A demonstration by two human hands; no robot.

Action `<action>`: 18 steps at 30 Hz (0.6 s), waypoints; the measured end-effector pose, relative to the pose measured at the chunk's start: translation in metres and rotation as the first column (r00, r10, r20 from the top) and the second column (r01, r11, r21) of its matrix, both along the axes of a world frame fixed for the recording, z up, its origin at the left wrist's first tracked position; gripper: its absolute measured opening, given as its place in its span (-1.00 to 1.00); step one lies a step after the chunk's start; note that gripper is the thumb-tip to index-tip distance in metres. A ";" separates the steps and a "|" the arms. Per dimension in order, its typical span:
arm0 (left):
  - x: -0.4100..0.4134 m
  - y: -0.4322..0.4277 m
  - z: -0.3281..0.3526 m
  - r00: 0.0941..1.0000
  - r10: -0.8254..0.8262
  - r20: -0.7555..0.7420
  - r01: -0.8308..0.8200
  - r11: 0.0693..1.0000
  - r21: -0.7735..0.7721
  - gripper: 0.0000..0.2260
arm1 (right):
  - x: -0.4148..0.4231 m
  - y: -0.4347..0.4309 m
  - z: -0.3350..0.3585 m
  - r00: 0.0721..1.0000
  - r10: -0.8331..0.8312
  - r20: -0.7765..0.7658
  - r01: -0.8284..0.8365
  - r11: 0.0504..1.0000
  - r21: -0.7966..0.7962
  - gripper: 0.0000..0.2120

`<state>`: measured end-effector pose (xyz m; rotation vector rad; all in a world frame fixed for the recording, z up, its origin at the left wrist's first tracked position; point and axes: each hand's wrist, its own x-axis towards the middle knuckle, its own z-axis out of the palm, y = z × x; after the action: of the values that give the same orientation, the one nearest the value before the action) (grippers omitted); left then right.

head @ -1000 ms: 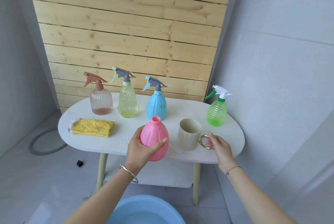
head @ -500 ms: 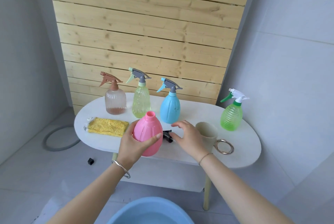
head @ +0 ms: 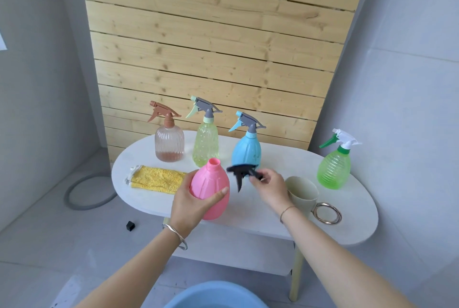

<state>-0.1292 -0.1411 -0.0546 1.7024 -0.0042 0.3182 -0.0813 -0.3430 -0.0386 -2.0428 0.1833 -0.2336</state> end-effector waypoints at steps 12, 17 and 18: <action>0.023 -0.034 -0.009 0.995 -0.086 -0.050 0.087 0.996 0.029 -0.26 | 0.004 0.007 0.128 0.946 -0.040 0.321 -0.221 0.645 0.732 -0.76; 0.026 -0.038 -0.011 0.990 -0.125 -0.064 0.129 0.990 0.049 -0.25 | 0.001 0.016 0.128 0.915 0.008 0.403 -0.281 0.728 0.625 -0.83; 0.026 -0.037 -0.011 0.989 -0.133 -0.069 0.137 0.988 0.064 -0.26 | 0.000 0.019 0.126 0.916 0.010 0.401 -0.277 0.740 0.613 -0.82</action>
<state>-0.1033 -0.1778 -0.0657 1.7702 -0.0839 0.1638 -0.0809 -0.3243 0.0872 -1.2554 -0.1294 -0.3929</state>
